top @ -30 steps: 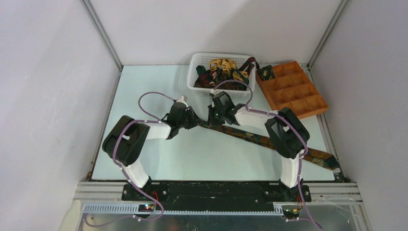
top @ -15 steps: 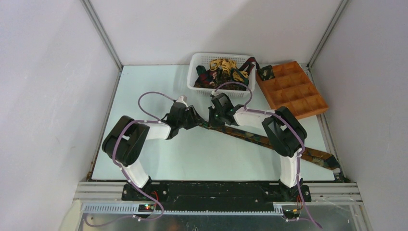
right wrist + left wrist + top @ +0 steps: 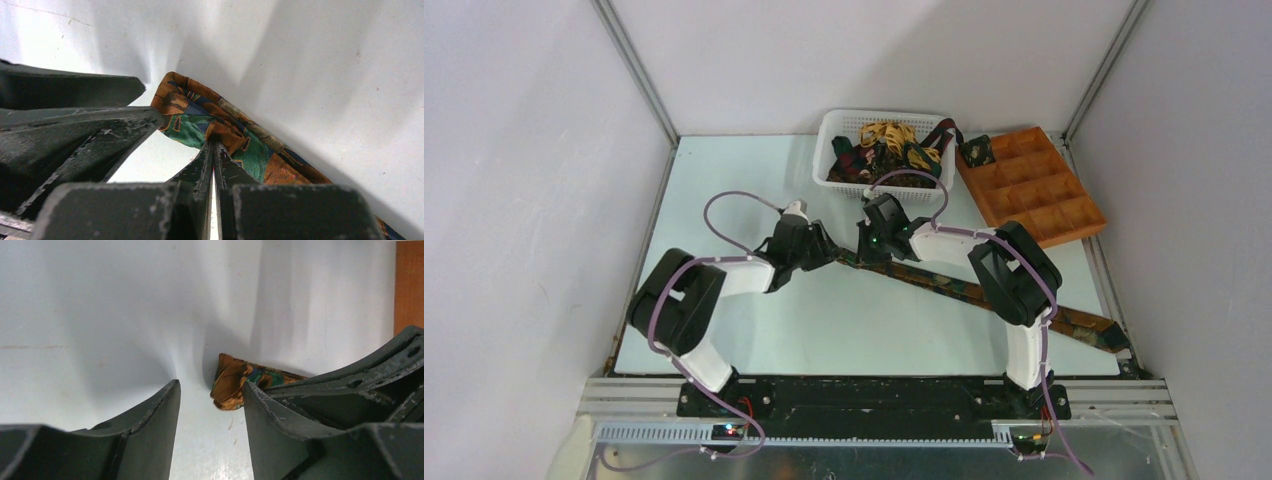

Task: Roll the ties
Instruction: Roll the tie at the center of the board.

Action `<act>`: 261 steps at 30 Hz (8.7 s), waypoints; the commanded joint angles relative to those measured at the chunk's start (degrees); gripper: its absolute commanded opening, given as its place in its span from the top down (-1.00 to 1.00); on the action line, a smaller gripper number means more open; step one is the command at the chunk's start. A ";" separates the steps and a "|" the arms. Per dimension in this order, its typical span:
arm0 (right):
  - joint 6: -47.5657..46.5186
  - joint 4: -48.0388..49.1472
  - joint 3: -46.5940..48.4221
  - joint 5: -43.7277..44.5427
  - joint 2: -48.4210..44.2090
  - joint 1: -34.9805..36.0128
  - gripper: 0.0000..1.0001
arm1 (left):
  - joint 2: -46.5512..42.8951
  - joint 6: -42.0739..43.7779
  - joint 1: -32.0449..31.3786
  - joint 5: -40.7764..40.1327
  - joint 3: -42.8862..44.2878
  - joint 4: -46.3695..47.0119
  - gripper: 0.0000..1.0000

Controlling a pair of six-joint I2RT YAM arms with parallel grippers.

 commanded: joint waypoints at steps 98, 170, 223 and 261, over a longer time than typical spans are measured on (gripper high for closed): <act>-5.98 -0.05 2.85 -1.16 -6.84 -1.40 0.61 | 3.15 -1.86 -3.85 -1.38 2.07 2.86 1.00; -13.70 -5.32 18.97 -7.28 9.84 -1.50 0.51 | 5.24 -1.54 -3.85 -1.93 5.88 0.82 1.00; -4.78 -10.36 20.45 1.50 -0.87 -1.99 -0.02 | -17.14 2.63 -3.86 -0.46 -7.10 -3.52 0.99; 15.07 -17.09 25.23 6.15 7.25 1.36 0.52 | -29.71 1.19 3.44 -7.92 -15.31 -5.53 1.00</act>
